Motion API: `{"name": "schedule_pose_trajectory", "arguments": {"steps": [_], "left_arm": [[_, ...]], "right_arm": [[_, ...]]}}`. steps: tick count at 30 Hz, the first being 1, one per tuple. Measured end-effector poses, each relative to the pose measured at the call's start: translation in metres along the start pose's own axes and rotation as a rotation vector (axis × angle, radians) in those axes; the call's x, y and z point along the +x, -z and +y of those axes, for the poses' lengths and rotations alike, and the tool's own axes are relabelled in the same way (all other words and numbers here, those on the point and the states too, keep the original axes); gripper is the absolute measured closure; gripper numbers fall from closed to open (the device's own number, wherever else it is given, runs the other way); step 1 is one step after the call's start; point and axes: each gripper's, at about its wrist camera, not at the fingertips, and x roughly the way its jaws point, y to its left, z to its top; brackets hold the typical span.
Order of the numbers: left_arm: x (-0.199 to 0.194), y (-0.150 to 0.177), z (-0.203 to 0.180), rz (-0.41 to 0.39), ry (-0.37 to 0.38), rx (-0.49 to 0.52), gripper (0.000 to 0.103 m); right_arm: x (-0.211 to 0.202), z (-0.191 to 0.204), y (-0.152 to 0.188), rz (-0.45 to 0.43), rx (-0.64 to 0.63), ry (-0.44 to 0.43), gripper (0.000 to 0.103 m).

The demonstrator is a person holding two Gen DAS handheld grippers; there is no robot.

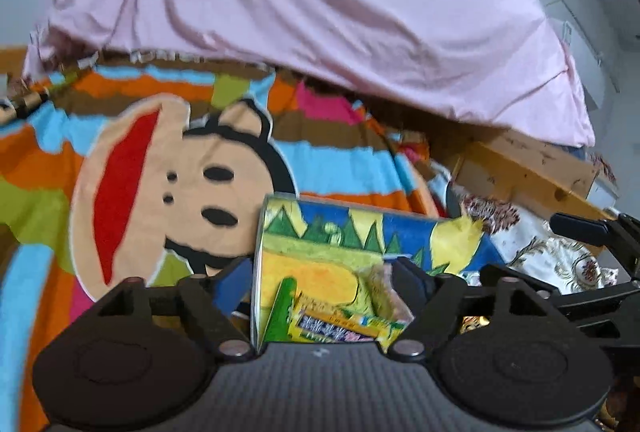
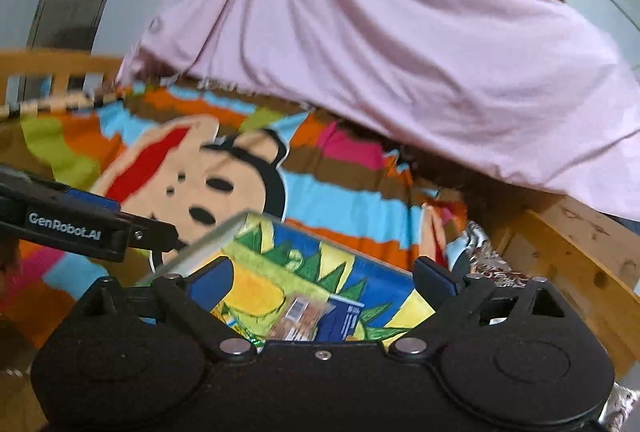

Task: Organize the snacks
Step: 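Withdraw both open tools from the tray back toward the remaining snacks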

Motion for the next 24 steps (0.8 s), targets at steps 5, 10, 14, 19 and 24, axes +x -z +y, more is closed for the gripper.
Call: {"name": "schedule_pose_trajectory", "arguments": {"steps": [5,10,14,19,24], "left_arm": [[-0.041,-0.002,-0.02,-0.096,-0.034,0.033,0.007],[-0.077,0.004,-0.039,-0.141,-0.054,0.057,0.002],[-0.097,0.008,-0.052,-0.165,-0.065,0.072,0.001],[-0.115,0.024,-0.067,-0.154,-0.068,0.084,0.001],[-0.126,0.047,-0.077,-0.096,-0.068,0.102,0.001]], "right_arm": [[-0.039,-0.012,0.002,-0.062,0.048,0.009,0.002],[-0.078,-0.025,0.01,-0.107,0.115,0.012,0.001],[-0.107,-0.033,0.022,-0.104,0.143,0.001,0.001],[-0.135,-0.037,0.043,-0.075,0.17,-0.004,0.001],[-0.155,-0.042,0.065,-0.03,0.211,0.001,0.001]]}}
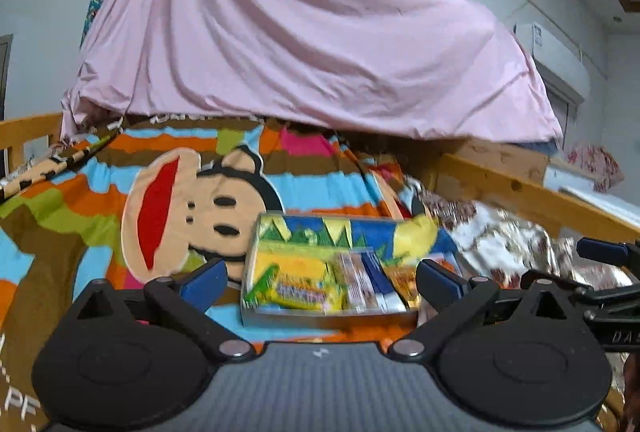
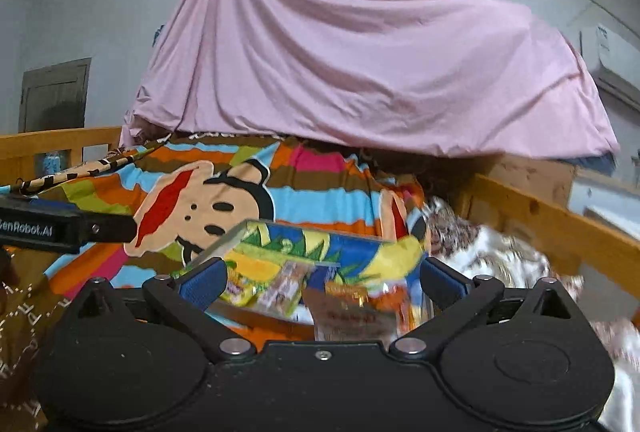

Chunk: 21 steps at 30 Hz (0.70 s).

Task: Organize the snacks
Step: 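Withdraw both open tools from the tray back toward the remaining snacks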

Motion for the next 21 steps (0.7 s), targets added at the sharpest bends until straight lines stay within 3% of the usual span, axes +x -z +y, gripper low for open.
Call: {"name": "schedule_pose_trajectory", "arguments": {"steps": [15,21], "left_arm": [[-0.026,0.034,-0.022,0.104,0.01,0.065,0.001],[-0.017,0.043,-0.027,0.191,0.002,0.103,0.001]], "right_arm": [[-0.022,-0.005,0.024,0.134,0.044,-0.003,0.001],[-0.015,0.001,0.03,0.193,0.024,-0.013,0.001]]}}
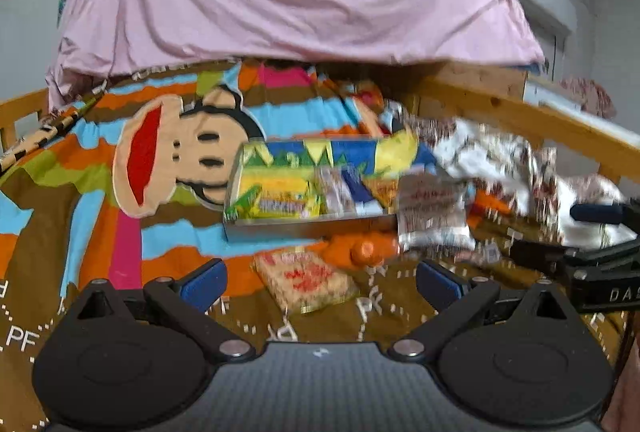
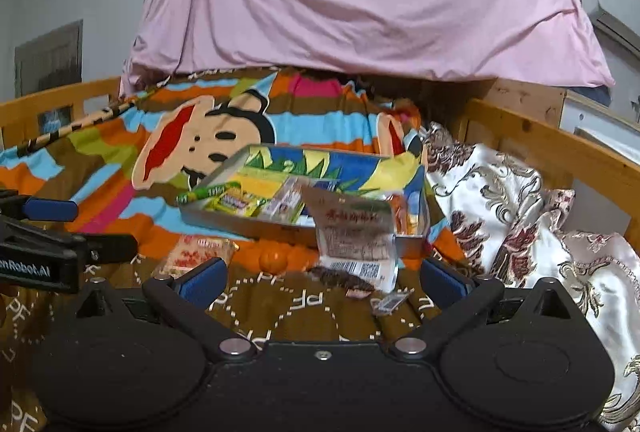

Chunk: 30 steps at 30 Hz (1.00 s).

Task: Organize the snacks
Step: 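Withdraw both open tools from the tray back toward the remaining snacks, then move left tool onto the red-printed rice cake pack while right tool approaches the white jerky bag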

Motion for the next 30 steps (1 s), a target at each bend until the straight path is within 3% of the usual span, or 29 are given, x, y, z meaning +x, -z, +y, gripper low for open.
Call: {"name": "schedule_pose_trajectory", "arguments": {"steps": [12,22,30], "left_arm": [[0.023,0.014,0.0,0.111,-0.013,0.005,0.001],[0.05,0.012,0.012,0.136,0.004,-0.092,0.001],[0.086,0.004,0.014,0.134,0.015,-0.095,0.001]], "right_arm": [[0.023,-0.003,0.005,0.107,0.028,-0.029,0.001],[0.05,-0.006,0.01,0.183,0.055,-0.039,0.001],[0.075,-0.008,0.006,0.192,-0.038,-0.043,0.001]]}}
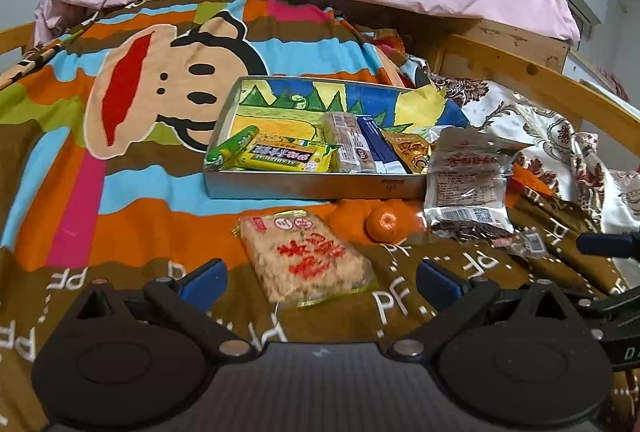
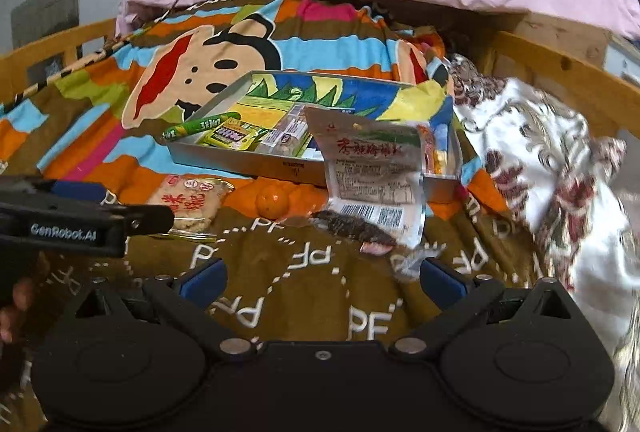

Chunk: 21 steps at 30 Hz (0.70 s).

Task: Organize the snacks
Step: 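Move left tool onto the red-printed rice cake pack while right tool approaches the white jerky bag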

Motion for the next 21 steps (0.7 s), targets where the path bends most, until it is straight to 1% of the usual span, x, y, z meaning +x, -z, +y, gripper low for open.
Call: {"name": "schedule_pose_trajectory", "arguments": {"steps": [4,7,9,13,16,19,21], "left_arm": [[0.019,-0.004,0.002,0.011,0.009,-0.004,0.001],[0.031,-0.005,0.003,0.016,0.026,-0.015,0.001],[0.038,-0.006,0.003,0.022,0.034,-0.017,0.001],[0.051,-0.008,0.001,0.032,0.039,-0.011,0.001],[0.06,-0.007,-0.003,0.044,0.0,0.015,0.001],[0.067,-0.003,-0.007,0.059,-0.035,0.062,0.001],[0.069,-0.001,-0.007,0.069,-0.044,0.073,0.001]], "right_arm": [[0.019,-0.009,-0.011,0.008,-0.086,-0.021,0.001],[0.034,-0.018,-0.016,0.02,-0.121,-0.053,0.001],[0.044,-0.025,-0.019,0.032,-0.126,-0.059,0.001],[0.063,-0.04,-0.021,0.073,-0.065,-0.087,0.001],[0.077,-0.05,-0.02,0.111,-0.008,-0.117,0.001],[0.089,-0.052,-0.017,0.148,0.008,-0.126,0.001],[0.094,-0.052,-0.015,0.168,0.022,-0.136,0.001]]}}
